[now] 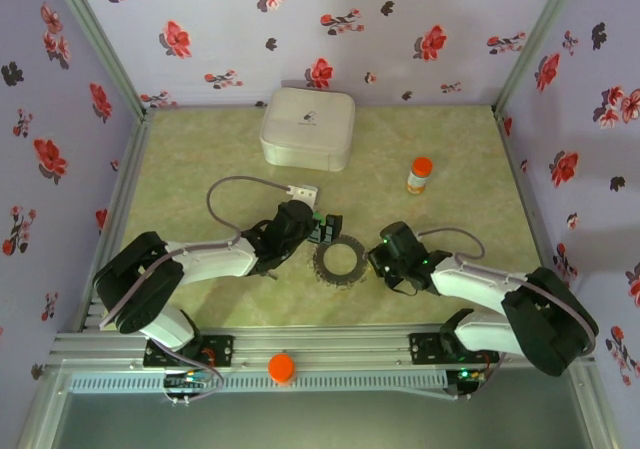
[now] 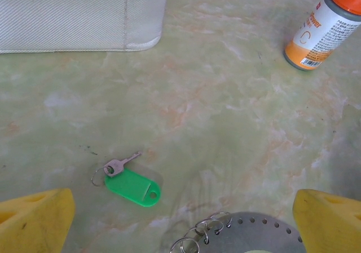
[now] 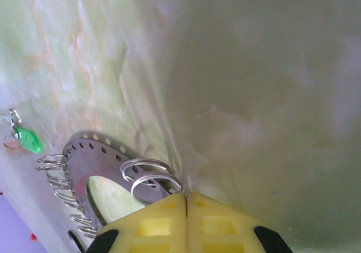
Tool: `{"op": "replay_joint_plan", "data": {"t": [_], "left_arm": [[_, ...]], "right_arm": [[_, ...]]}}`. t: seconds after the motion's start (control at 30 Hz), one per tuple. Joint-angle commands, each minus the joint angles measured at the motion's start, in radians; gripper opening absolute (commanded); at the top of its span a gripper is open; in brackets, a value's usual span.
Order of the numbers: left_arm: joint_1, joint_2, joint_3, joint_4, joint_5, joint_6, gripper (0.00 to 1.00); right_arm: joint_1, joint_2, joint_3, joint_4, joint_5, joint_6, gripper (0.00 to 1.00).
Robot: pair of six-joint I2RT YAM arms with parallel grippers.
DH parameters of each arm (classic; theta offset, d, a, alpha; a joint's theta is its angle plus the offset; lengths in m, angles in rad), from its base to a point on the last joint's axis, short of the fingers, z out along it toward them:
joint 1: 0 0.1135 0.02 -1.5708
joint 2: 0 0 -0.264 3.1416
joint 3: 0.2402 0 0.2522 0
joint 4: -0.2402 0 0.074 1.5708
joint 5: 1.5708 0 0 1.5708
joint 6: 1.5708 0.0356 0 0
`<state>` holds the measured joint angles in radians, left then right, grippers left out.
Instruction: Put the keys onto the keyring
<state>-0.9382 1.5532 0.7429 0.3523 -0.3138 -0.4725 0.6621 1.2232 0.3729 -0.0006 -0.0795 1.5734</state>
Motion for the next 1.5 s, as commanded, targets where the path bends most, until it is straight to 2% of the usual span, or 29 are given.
{"op": "replay_joint_plan", "data": {"t": [0.0,0.2,0.3,0.4,0.53,0.67,0.9,1.03,1.1,1.17,1.23,1.4,1.47], "left_arm": [[-0.008,-0.007,-0.017,0.033,-0.006,-0.002,1.0],[-0.007,-0.037,-0.031,0.052,-0.013,0.028,1.0],[0.009,-0.077,-0.033,0.024,-0.016,0.055,1.0],[0.068,-0.134,-0.031,-0.039,0.024,0.062,1.0],[0.164,-0.231,-0.044,-0.081,0.139,0.121,1.0],[0.255,-0.314,-0.027,-0.179,0.215,0.181,1.0],[0.365,-0.399,0.007,-0.27,0.316,0.308,1.0],[0.376,-0.424,0.019,-0.284,0.391,0.356,0.99],[0.376,-0.437,0.018,-0.278,0.423,0.361,0.96],[0.377,-0.458,-0.004,-0.237,0.453,0.367,0.84],[0.377,-0.486,-0.044,-0.175,0.477,0.379,0.77],[0.376,-0.542,-0.1,-0.086,0.563,0.405,0.74],[0.377,-0.558,-0.153,0.013,0.582,0.409,0.76]], "right_arm": [[-0.011,-0.002,0.044,-0.057,0.016,-0.048,0.0],[-0.01,-0.058,0.138,-0.159,0.023,-0.244,0.0],[-0.01,-0.091,0.206,-0.228,0.033,-0.419,0.0],[-0.011,-0.115,0.29,-0.297,0.035,-0.626,0.0],[-0.014,-0.128,0.417,-0.352,0.027,-0.9,0.0],[-0.036,-0.11,0.5,-0.331,-0.029,-1.066,0.0],[-0.097,0.011,0.621,-0.302,-0.266,-1.253,0.0],[-0.098,0.041,0.642,-0.246,-0.341,-1.328,0.0],[-0.098,0.039,0.637,-0.206,-0.384,-1.355,0.0],[-0.098,0.03,0.625,-0.171,-0.419,-1.387,0.0],[-0.098,0.017,0.607,-0.146,-0.445,-1.422,0.0],[-0.099,0.008,0.61,-0.181,-0.493,-1.523,0.0],[-0.098,0.009,0.618,-0.222,-0.508,-1.572,0.0]]}}
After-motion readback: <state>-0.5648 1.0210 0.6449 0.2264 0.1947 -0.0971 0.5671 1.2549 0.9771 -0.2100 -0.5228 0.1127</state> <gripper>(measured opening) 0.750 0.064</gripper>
